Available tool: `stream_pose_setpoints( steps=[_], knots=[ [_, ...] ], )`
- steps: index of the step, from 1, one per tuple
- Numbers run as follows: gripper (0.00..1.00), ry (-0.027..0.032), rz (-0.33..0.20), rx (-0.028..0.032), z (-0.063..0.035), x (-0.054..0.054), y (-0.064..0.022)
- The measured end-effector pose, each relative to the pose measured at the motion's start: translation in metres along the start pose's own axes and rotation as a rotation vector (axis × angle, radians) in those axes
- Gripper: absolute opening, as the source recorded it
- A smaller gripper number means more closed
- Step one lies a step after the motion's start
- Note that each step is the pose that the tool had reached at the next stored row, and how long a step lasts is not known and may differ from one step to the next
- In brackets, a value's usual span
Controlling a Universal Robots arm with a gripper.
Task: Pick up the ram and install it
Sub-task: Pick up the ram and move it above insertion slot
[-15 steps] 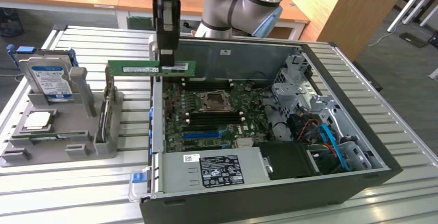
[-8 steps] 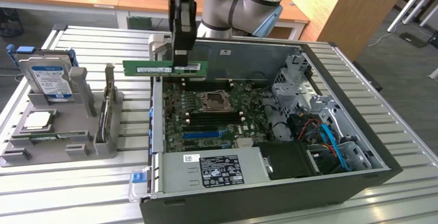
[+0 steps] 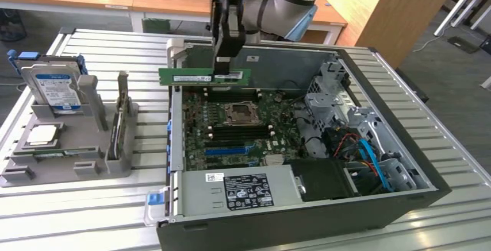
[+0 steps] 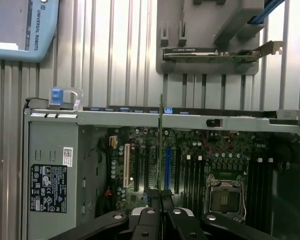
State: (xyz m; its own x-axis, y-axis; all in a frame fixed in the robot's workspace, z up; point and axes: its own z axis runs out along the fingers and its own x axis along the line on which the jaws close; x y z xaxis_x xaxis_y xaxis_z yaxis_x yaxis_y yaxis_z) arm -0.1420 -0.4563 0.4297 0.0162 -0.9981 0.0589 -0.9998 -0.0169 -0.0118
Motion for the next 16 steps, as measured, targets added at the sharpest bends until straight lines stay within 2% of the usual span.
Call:
stream_pose_setpoints(
  steps=[8,16],
  knots=[
    [0.12,-0.0004,0.000,0.0000,0.0003,0.000,-0.0249],
    [0.12,-0.0003,0.000,0.0000,0.0005,0.001,-0.0416]
  ],
)
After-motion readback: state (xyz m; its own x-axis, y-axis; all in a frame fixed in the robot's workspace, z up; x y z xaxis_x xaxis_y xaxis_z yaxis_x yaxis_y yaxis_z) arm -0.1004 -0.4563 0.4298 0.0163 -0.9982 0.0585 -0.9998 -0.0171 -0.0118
